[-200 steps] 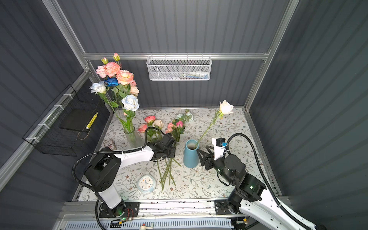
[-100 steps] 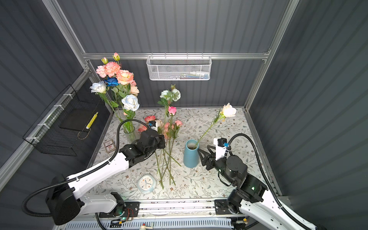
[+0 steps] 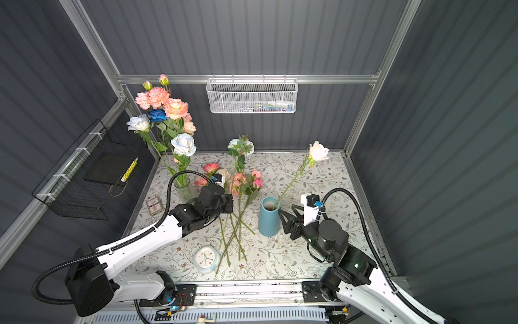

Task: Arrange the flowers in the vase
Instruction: 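Grasp a second white rose stem with the left gripper and lift it, then hand the second white rose from the left gripper to the right gripper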

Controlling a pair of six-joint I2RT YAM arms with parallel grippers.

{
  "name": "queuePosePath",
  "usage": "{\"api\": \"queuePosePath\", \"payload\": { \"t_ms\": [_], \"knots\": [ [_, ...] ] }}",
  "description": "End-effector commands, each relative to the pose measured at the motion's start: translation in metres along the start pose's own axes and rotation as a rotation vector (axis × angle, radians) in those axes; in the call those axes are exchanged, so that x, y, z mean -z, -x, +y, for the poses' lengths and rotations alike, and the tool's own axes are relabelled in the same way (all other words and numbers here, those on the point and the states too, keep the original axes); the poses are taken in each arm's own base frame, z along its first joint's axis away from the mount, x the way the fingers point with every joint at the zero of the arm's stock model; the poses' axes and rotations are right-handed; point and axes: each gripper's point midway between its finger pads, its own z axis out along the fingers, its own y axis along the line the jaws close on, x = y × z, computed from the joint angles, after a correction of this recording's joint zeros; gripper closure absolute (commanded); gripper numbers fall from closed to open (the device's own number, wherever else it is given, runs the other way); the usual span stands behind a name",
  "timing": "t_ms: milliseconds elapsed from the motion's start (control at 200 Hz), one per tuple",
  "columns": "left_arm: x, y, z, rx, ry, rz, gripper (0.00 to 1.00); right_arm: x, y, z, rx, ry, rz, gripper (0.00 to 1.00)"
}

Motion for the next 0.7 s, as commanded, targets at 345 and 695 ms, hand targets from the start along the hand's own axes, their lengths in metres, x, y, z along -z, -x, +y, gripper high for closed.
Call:
{"api": "queuePosePath", "payload": {
  "t_ms": [345, 695],
  "knots": [
    [0.144, 0.089, -0.088, -0.025, -0.571, -0.323, 1.00, 0.017, 0.050, 0.067, -0.005, 0.277, -0.006, 0.33],
    [0.202, 0.058, -0.119, -0.186, -0.926, -0.319, 1.00, 0.002, 0.112, 0.149, -0.068, 0.534, -0.021, 0.26]
  ]
}}
